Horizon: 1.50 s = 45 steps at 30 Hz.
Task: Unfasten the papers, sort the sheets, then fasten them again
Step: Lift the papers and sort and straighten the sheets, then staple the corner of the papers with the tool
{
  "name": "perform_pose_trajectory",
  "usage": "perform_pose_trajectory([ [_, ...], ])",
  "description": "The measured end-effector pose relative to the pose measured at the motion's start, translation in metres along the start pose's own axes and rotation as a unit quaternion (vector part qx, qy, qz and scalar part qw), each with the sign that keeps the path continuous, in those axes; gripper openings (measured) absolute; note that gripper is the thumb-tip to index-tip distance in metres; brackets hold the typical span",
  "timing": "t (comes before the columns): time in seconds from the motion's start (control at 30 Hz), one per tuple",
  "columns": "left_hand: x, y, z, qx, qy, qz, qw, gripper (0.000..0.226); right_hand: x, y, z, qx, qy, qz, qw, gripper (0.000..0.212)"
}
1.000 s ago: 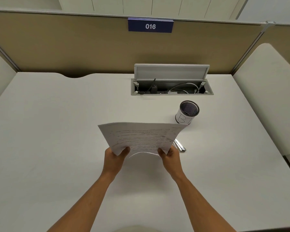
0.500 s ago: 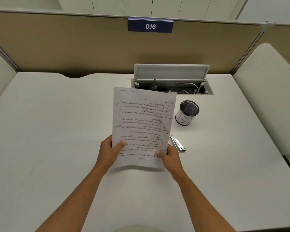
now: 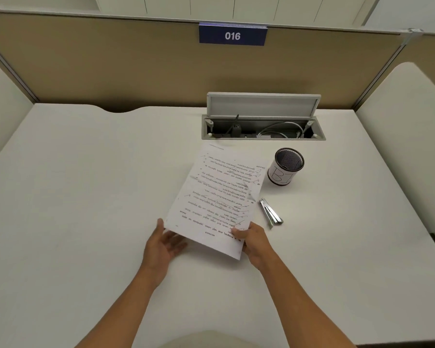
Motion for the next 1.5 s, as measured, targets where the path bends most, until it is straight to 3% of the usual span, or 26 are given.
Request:
perform_pose_trajectory([
  [0.13, -0.032, 0.030, -0.007, -0.043, -0.042, 0.023, 0.998, 0.048, 0.006, 0.011, 0.001, 0.005, 0.011, 0.017, 1.000, 0.032],
  [0.27, -0.043, 0.055, -0.005, -0.085, -0.032, 0.030, 0.995, 0.050, 0.013, 0.022, -0.003, -0.003, 0.014, 0.010, 1.000, 0.032],
  [0.57, -0.048, 0.053, 0.007, -0.042, -0.015, 0.032, 0.999, 0.051, 0.018, 0.021, -0.005, -0.006, 0.008, -0.005, 1.000, 0.032],
  [0.77, -0.049, 0.045, 0.012, 0.002, -0.008, 0.041, 0.999, 0.050, 0.012, 0.002, -0.010, 0.043, 0.013, -0.142, 0.989, 0.013],
  [0.87, -0.050, 0.038, 0.014, 0.028, -0.018, 0.041, 0.999, 0.043, -0.019, -0.027, -0.021, 0.155, -0.036, -0.248, 0.956, 0.022],
  [1.0, -0.050, 0.033, 0.016, 0.039, -0.021, 0.049, 0.998, 0.039, -0.076, -0.058, -0.034, 0.291, -0.135, -0.423, 0.847, 0.011],
  [1.1, -0.051, 0.031, 0.017, 0.043, -0.023, 0.052, 0.997, 0.040, -0.096, -0.067, -0.025, 0.281, -0.169, -0.514, 0.793, 0.029],
  [1.17, -0.052, 0.030, 0.017, 0.047, -0.028, 0.051, 0.997, 0.038, -0.097, -0.073, -0.013, 0.259, -0.139, -0.564, 0.772, 0.035],
  [1.27, -0.053, 0.029, 0.018, 0.047, -0.034, 0.054, 0.997, 0.038, -0.091, -0.078, 0.005, 0.226, -0.077, -0.613, 0.753, 0.028],
  [1.4, -0.053, 0.029, 0.018, 0.051, -0.040, 0.059, 0.996, 0.037, -0.090, -0.071, 0.014, 0.215, -0.058, -0.684, 0.695, 0.028],
  [1.5, -0.053, 0.028, 0.018, 0.053, -0.041, 0.060, 0.996, 0.039, -0.088, -0.070, 0.015, 0.213, -0.057, -0.674, 0.705, 0.025],
])
Point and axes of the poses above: each hand's wrist, its own z-axis towards the middle knuckle, its own y-axis out of the palm, x = y × z, the point moved 9 cm from there along z, towards the middle knuckle, and after that the axes turned 7 degrees about -x, right-handed, at the moved point
